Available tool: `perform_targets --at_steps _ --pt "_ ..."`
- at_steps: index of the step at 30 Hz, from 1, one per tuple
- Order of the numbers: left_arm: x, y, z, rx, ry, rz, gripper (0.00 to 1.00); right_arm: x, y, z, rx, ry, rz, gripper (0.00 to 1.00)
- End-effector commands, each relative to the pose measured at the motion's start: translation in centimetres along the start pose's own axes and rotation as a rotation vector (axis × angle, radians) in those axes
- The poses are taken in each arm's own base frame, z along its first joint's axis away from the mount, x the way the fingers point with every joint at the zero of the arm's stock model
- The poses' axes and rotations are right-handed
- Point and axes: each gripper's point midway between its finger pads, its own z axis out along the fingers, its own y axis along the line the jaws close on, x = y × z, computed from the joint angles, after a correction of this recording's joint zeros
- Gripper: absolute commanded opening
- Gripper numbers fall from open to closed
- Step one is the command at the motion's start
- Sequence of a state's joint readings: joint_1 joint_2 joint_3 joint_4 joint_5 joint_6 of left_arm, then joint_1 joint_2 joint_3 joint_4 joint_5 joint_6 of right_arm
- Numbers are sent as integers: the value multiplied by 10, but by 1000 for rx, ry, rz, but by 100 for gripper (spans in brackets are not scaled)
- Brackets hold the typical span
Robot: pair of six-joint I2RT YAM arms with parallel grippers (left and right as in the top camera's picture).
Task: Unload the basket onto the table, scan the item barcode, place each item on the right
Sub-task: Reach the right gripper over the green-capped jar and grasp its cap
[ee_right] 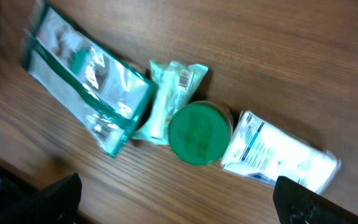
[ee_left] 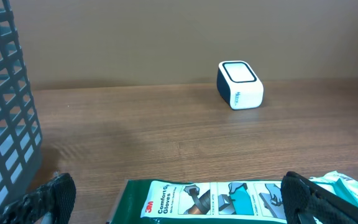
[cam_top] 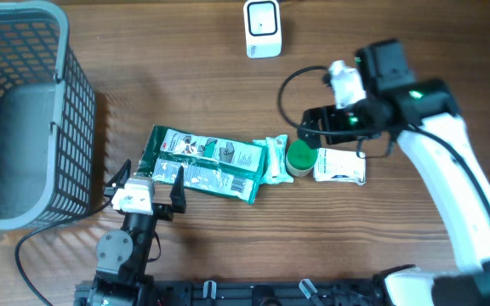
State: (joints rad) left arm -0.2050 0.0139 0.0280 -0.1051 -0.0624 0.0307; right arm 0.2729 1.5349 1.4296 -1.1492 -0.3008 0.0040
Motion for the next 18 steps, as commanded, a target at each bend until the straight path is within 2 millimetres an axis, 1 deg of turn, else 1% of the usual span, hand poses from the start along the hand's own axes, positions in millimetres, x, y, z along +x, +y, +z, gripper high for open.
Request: perform_targets --at_steps 1,2,3,4,6,9,12,18 --pt "0 0 0 -3 -7 -13 100 -13 -14 24 48 21 -147 100" --pt "0 0 0 -3 -7 -13 100 -6 -30 41 118 93 -129 99" --pt "0 0 0 -3 -7 -13 100 1 -33 50 139 142 -129 100" --pt "0 0 0 -3 -7 -13 100 6 -33 57 144 177 -132 100" --pt "0 0 0 -3 -7 -13 100 12 -24 74 140 229 -154 99" --pt "0 0 0 -3 -7 -13 100 26 -17 96 247 311 -240 100" --pt "0 0 0 -3 -7 -13 100 27 -20 106 369 331 -295 100" --pt "0 0 0 -3 -7 -13 100 24 -17 109 353 323 -306 100"
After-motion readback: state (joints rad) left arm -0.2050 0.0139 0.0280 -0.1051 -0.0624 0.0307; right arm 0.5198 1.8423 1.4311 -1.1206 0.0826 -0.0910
